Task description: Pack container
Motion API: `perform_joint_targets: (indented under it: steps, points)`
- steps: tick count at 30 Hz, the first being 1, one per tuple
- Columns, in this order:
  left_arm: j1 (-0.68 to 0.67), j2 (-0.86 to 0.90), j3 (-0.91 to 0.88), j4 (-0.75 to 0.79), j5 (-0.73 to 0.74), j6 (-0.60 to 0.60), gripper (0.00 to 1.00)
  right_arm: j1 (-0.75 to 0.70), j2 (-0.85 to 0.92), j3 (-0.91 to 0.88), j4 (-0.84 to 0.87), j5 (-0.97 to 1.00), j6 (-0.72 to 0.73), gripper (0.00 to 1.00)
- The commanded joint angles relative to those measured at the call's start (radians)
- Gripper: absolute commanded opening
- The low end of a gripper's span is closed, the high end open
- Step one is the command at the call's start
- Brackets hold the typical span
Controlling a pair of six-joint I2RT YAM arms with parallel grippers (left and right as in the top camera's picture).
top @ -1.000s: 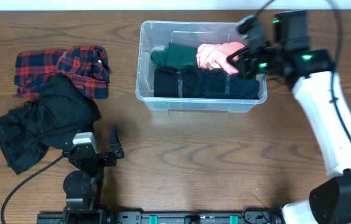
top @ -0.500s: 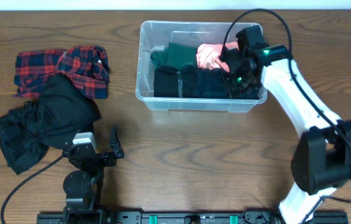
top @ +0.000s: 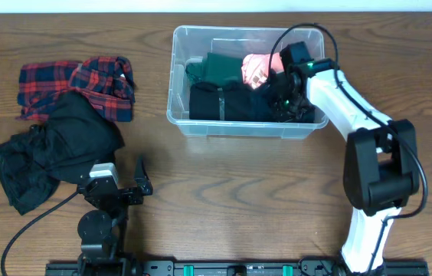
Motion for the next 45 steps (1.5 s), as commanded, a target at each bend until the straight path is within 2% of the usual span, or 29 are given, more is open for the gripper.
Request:
perform_joint_targets:
  steps: [1, 8, 14, 15, 16, 19, 20, 22, 30, 34, 45]
  points:
    - [0.004, -0.001, -0.017, -0.032, -0.011, -0.005, 0.98, 0.008, 0.008, -0.003, 0.008, 0.036, 0.004, 0.01]
    - [0.004, -0.001, -0.017, -0.032, -0.011, -0.005, 0.98, 0.008, -0.006, 0.027, -0.002, 0.036, 0.004, 0.01]
    - [0.004, -0.001, -0.017, -0.032, -0.011, -0.005, 0.98, 0.008, -0.066, 0.166, -0.082, 0.009, 0.003, 0.03]
    - [0.004, -0.001, -0.017, -0.032, -0.011, -0.005, 0.98, 0.008, -0.080, 0.206, -0.108, -0.005, 0.003, 0.06]
    - [0.004, -0.001, -0.017, -0.032, -0.011, -0.005, 0.98, 0.008, -0.092, 0.238, -0.129, -0.015, 0.003, 0.14]
    - [0.004, -0.001, -0.017, -0.032, -0.011, -0.005, 0.98, 0.006, -0.137, 0.339, -0.197, -0.029, 0.004, 0.42]
    - [0.004, -0.001, -0.017, -0.032, -0.011, -0.005, 0.98, 0.005, -0.150, 0.364, -0.216, -0.029, 0.005, 0.56]
    - [0.004, -0.001, -0.017, -0.032, -0.011, -0.005, 0.98, -0.006, -0.178, 0.413, -0.253, -0.028, 0.009, 0.72]
    - [0.004, -0.001, -0.017, -0.032, -0.011, -0.005, 0.98, -0.152, -0.274, 0.460, -0.288, -0.027, 0.115, 0.99]
    - [0.004, -0.001, -0.017, -0.032, -0.011, -0.005, 0.98, -0.301, -0.280, 0.459, -0.288, -0.027, 0.230, 0.99]
    - [0.004, -0.001, -0.017, -0.031, -0.026, -0.005, 0.98, -0.624, -0.274, 0.457, -0.289, -0.001, 0.232, 0.99]
